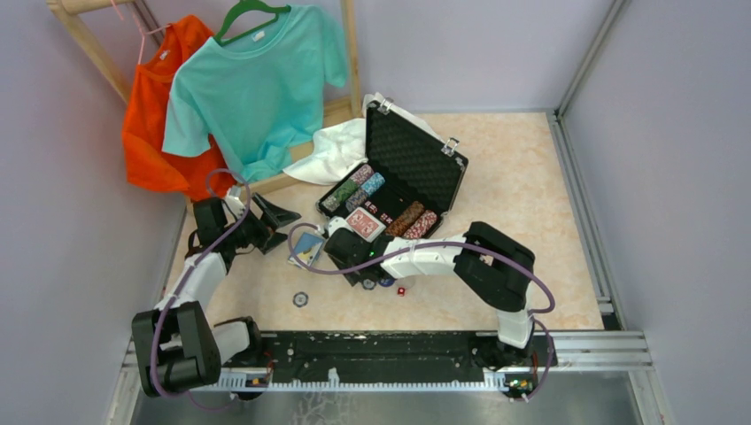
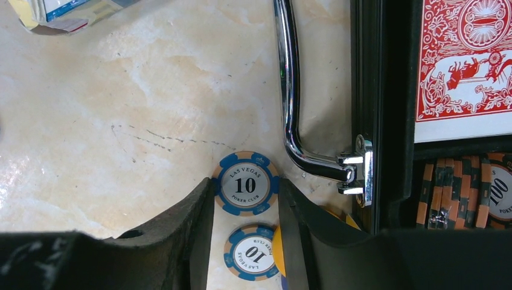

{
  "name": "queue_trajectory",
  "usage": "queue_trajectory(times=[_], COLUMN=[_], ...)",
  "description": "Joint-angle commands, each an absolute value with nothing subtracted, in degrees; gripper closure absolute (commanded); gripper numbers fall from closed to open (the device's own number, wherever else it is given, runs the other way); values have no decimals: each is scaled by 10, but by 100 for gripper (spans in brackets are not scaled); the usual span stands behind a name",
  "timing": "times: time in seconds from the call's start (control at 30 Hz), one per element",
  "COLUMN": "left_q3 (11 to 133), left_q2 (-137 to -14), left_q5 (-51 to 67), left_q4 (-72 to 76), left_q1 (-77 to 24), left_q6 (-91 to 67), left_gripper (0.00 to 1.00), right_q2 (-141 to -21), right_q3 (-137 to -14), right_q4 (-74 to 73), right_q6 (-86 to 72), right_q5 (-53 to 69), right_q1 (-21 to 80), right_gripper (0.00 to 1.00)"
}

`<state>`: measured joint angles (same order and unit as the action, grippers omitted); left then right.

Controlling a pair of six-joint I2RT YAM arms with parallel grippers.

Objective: Pack up texas hold em set

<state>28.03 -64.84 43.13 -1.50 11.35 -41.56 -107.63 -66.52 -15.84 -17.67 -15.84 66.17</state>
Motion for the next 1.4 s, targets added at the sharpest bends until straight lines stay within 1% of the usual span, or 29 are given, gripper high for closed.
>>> queue_trajectory(times=[0.0, 0.53, 0.6, 0.7, 0.8, 0.9, 1.1, 1.37], left_q3=[274, 272, 272, 272, 272, 271, 272, 272], left_q2=[-652, -654, -654, -654, -654, -655, -658, -660], left_q5=[444, 449, 450, 450, 452, 453, 453, 452], left_q4=[0, 2, 3, 3, 3, 2, 2, 1], left_q1=[117, 117, 117, 117, 117, 117, 118, 117], left_q6=[-417, -417, -417, -417, -416, -416, -416, -415], left_gripper=[1, 1, 1, 1, 1, 1, 1, 1], right_q2=[-1076, -1010, -1012, -1026, -1042, -1053, -1073, -1087], right_q3=[-678, -691, -689, -689, -690, -687, -681, -670], right_q4=[-196, -218, -217, -209, -199, -188, -171, -160], right_q6=[-179, -176, -176, -173, -171, -171, -164, -169], right_q5=[-169, -189, -189, -184, -179, -172, -164, -150], right_q1=[667, 674, 674, 674, 670, 662, 657, 657], right_gripper=[65, 66, 65, 51, 41, 37, 37, 46])
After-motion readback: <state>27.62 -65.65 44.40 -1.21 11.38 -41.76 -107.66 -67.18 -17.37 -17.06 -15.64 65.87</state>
